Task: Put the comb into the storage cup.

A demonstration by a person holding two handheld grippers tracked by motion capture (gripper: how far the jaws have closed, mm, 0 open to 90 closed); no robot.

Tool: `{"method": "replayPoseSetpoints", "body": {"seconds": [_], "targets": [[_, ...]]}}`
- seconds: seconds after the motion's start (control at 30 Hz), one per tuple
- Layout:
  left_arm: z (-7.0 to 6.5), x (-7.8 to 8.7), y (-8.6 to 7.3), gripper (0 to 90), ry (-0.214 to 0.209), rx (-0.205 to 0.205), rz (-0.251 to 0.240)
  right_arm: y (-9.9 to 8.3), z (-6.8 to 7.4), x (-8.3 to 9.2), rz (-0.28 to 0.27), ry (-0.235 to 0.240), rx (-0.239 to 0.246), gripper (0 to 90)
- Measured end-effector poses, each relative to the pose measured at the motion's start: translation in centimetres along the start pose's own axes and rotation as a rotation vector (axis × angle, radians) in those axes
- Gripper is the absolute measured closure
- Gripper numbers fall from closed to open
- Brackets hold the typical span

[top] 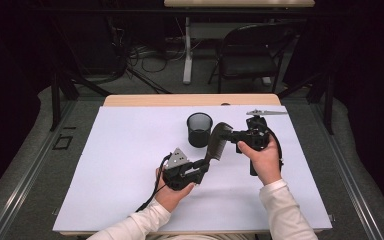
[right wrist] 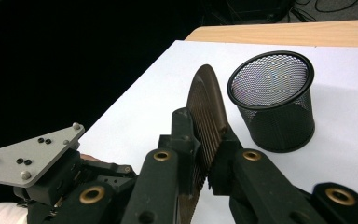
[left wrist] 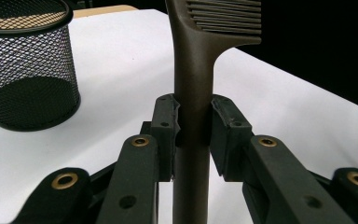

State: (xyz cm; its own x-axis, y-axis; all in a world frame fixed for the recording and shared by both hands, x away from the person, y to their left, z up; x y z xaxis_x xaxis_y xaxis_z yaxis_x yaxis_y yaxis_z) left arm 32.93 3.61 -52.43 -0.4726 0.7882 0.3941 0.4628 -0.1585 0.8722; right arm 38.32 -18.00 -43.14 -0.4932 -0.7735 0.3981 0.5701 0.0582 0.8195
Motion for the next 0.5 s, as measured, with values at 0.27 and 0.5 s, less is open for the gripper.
{"method": "replayPoseSetpoints", "body": {"seconds": [0.27, 0.5], "targets": [[-0.05, -0.03, -0.05, 72.5, 0.002, -0.004, 0.001, 0.0, -0.14, 0.1, 0.01, 0.02, -0.03, 86.3], [-0.03, -0.07, -0.13, 72.5, -0.006, -0.004, 0.002, -0.03, -0.33, 0.12, 0.018, 0.031, -0.044, 86.6]]}}
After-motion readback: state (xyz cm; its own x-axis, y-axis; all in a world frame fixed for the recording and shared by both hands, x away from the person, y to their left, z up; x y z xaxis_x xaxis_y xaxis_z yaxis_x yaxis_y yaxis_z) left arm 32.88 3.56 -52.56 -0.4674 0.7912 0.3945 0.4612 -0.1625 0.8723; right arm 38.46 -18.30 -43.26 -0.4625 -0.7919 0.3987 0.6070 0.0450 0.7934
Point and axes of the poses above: each handheld gripper's, and its own axes: x roughly backward along the jaws, y roughly out of its top, z roughly to its left, the point moved 2 cm from there along -x, roughly forward along the jaws, and after that the axes turned 5 degrees about x, right-handed, at the moved point
